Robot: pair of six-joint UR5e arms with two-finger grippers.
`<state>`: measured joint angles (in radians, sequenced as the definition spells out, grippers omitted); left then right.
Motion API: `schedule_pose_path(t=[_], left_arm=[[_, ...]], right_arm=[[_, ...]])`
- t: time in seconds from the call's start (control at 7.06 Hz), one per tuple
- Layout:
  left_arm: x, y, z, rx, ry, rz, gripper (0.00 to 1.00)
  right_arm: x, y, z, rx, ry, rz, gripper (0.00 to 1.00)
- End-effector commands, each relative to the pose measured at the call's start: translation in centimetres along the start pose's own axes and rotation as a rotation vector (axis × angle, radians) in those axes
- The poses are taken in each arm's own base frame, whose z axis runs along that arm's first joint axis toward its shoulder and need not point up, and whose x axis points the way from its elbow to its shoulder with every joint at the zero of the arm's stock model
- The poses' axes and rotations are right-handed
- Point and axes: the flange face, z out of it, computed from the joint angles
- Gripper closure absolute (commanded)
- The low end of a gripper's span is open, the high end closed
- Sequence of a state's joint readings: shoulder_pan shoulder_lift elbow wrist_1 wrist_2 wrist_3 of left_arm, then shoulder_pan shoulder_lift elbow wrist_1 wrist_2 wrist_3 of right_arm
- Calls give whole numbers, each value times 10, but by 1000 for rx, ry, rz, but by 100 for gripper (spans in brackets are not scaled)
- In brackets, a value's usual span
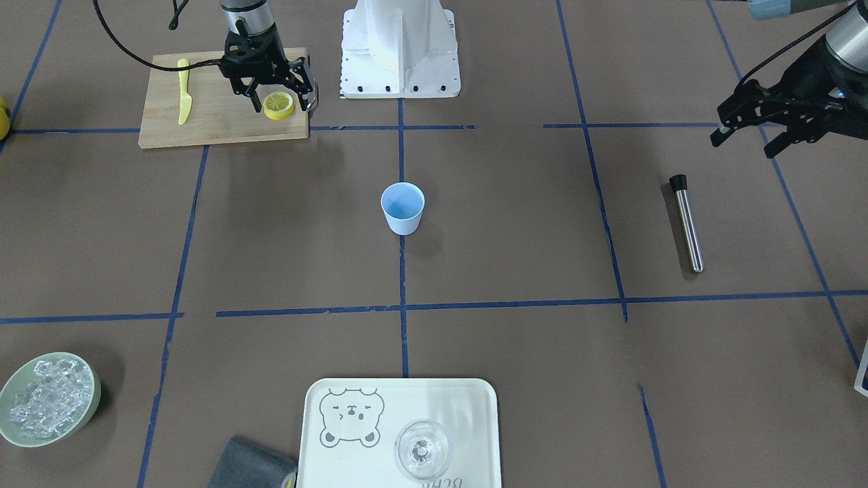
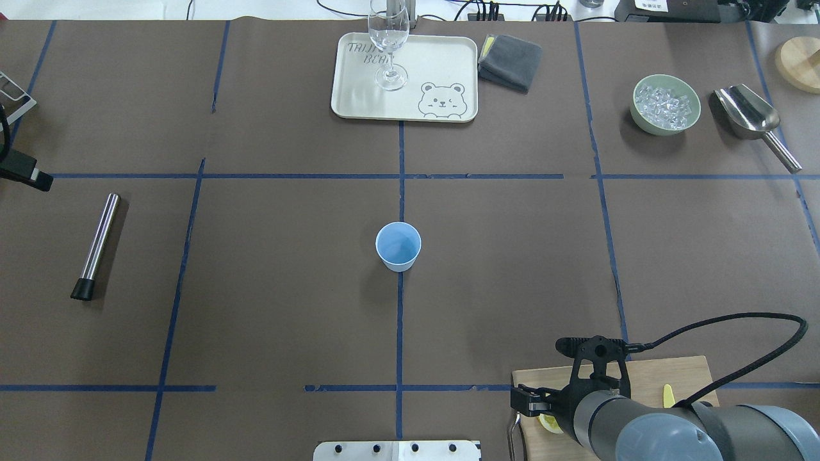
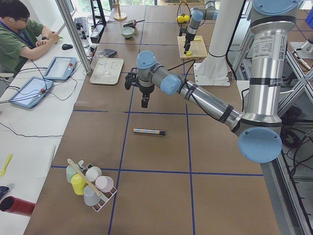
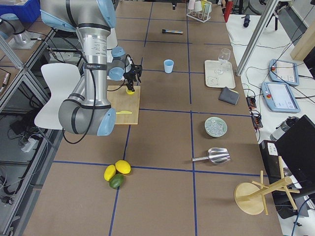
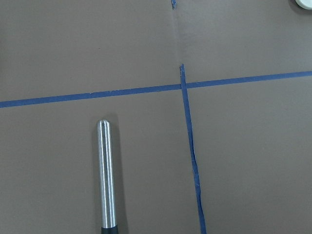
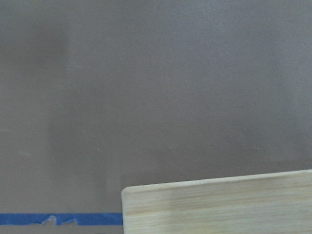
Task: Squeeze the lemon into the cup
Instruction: 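Lower the right gripper onto the lemon slice on the cutting board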
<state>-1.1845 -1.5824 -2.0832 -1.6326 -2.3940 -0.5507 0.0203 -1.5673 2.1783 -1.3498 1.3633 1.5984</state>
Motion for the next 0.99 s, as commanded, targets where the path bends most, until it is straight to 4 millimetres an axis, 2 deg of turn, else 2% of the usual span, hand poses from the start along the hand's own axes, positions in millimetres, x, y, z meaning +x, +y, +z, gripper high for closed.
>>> schedule_pose_path(t=[0.0,0.85], left_arm=[[0,0,-1,1,0,-1,0],[-2,0,1,-2,1,-3,0]], right_arm=[[4,8,7,-9,17,-10,0],[8,16,17,-32,39,-22,0]])
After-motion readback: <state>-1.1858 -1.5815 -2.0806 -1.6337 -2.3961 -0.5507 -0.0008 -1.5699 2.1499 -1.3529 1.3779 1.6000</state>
